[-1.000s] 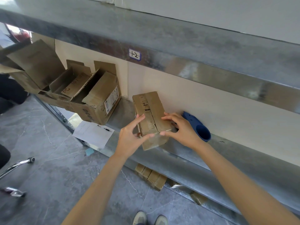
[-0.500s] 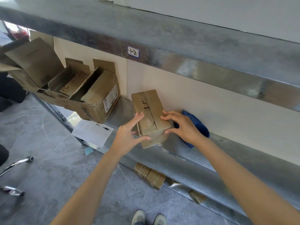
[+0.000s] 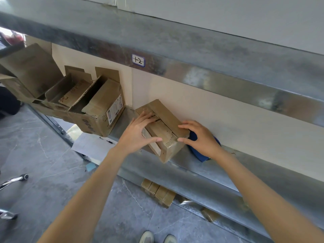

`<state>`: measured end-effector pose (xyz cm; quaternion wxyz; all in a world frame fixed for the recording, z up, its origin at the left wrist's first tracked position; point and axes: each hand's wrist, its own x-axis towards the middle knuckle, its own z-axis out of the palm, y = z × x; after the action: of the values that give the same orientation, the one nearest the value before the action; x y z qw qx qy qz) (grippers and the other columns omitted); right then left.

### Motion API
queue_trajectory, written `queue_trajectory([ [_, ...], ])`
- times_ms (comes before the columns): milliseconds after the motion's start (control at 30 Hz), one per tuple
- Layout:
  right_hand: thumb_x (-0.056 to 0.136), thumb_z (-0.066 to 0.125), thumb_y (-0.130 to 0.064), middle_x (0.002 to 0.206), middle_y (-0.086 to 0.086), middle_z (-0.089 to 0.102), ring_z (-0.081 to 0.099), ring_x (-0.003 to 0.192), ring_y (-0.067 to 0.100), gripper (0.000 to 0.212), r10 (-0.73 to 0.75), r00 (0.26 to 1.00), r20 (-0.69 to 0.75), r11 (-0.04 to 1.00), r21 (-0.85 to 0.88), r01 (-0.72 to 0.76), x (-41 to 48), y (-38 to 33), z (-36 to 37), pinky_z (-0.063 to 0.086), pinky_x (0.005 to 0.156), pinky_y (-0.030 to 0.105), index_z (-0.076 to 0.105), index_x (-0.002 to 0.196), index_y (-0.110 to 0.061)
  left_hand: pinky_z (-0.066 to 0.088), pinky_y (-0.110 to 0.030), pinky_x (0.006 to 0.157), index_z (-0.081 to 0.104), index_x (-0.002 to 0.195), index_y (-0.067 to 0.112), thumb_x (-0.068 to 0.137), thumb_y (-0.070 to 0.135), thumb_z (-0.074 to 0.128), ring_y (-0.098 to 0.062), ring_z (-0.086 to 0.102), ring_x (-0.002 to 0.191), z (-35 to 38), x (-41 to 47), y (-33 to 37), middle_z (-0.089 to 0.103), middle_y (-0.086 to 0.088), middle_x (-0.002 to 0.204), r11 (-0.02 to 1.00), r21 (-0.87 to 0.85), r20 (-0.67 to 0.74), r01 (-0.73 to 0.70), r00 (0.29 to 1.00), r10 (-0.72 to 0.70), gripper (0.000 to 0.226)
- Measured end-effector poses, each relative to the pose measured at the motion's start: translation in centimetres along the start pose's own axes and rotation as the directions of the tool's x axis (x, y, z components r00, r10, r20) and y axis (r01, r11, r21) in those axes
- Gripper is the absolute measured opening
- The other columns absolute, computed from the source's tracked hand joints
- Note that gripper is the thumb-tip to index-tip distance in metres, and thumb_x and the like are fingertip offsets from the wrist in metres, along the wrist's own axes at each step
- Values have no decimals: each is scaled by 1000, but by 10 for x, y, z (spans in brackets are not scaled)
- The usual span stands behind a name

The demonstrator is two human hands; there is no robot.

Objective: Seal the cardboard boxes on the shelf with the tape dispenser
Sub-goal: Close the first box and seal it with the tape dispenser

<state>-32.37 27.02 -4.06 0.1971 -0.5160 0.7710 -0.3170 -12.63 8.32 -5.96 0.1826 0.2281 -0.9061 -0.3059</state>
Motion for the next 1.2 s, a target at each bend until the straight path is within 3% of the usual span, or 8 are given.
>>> queue_trajectory([
  [167,94,58,-51,134,-8,50,38,127,11,45,88,969,-230,990,-83,-110,-3,-17,23,34,97,24,61,129,-24,35,-43,113,62,131,27,69,86,55,-18,48,132,20,-15,4,54,7,143,986,168,-230,6,973,34,86],
  [333,94,59,-50,134,-3,47,39,129,17,50,172,942,-289,985,23,-172,8,-27,45,34,99,26,55,134,-19,38,-35,96,70,116,22,68,86,56,-22,53,108,37,-30,19,62,3,121,952,275,-394,134,919,-15,82],
  [500,98,56,-38,143,0,36,37,130,14,55,145,967,-211,988,82,-130,18,-28,55,32,108,25,42,145,-13,33,-31,90,72,105,25,73,81,56,-18,54,99,16,-19,8,64,8,104,962,238,-379,133,925,-34,66],
  [667,101,54,-18,153,-5,22,24,128,-1,58,124,992,12,981,147,-124,27,-26,39,21,107,13,28,154,-15,33,-41,114,62,130,21,73,73,65,-17,39,141,-5,7,-15,55,4,142,992,122,-215,38,977,-11,77],
  [767,101,52,-11,153,-4,23,26,134,3,56,168,986,-18,959,234,-159,33,-29,44,22,106,13,32,153,-16,29,-39,117,57,138,23,76,64,73,-9,28,147,-4,12,-17,48,9,150,998,19,-141,52,989,-49,76],
  [833,101,52,-18,149,-5,29,30,132,3,50,201,974,-107,946,281,-164,33,-29,53,28,110,20,39,149,-17,32,-38,118,60,136,21,77,64,73,-10,37,143,0,10,-19,53,7,145,999,-19,-163,45,985,-48,74],
  [967,97,53,-47,141,-8,38,39,127,7,52,189,956,-226,974,167,-153,33,-26,63,37,105,25,47,141,-21,44,-39,108,63,129,18,79,62,65,-11,50,128,3,9,-22,60,7,132,998,-52,-197,42,979,-52,67],
  [1200,94,60,-47,141,-12,35,36,131,5,58,169,963,-209,967,225,-121,29,-24,64,35,111,26,43,144,-24,38,-48,113,60,135,20,80,64,63,-9,45,133,2,4,-25,55,9,137,997,-71,-177,13,984,-26,71],
])
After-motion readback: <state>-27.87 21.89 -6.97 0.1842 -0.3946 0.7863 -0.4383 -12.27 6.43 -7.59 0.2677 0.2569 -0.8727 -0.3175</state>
